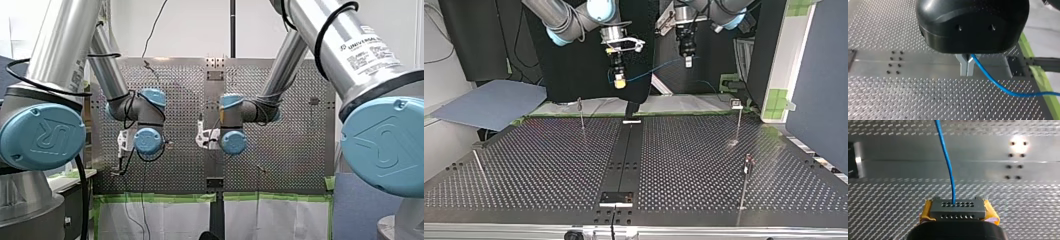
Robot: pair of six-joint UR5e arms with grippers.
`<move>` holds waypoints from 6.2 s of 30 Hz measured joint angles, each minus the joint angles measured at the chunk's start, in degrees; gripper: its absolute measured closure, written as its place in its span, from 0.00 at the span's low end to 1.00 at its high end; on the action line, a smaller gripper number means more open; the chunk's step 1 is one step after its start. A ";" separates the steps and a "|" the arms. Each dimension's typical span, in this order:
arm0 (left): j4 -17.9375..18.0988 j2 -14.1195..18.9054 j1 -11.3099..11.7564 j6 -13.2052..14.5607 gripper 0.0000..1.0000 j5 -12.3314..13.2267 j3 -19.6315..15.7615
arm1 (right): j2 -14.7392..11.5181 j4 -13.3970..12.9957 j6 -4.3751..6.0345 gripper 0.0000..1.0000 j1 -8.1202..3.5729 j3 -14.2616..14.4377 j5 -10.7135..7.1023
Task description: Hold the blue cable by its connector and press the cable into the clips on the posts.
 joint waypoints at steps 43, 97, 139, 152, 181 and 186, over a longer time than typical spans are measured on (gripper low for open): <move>-21.10 21.46 11.35 -9.30 1.00 -0.30 15.60 | -12.02 18.64 0.39 1.00 -0.09 -14.21 -9.01; -35.42 19.54 30.71 -9.65 1.00 19.86 33.98 | -11.44 25.03 1.91 1.00 0.11 -31.07 -12.30; -33.81 15.52 35.43 -9.70 1.00 24.58 34.77 | -8.83 24.87 1.92 1.00 -2.10 -31.33 -12.98; -33.66 13.30 36.93 -9.42 1.00 26.78 35.05 | -8.69 24.92 1.78 1.00 -3.96 -31.31 -13.00; -28.40 10.56 39.15 -12.04 1.00 31.89 36.14 | -5.93 23.36 1.31 1.00 -9.02 -31.36 -12.98; -26.86 10.48 39.19 -13.15 1.00 32.13 36.43 | -5.35 22.84 1.37 1.00 -9.34 -31.70 -13.38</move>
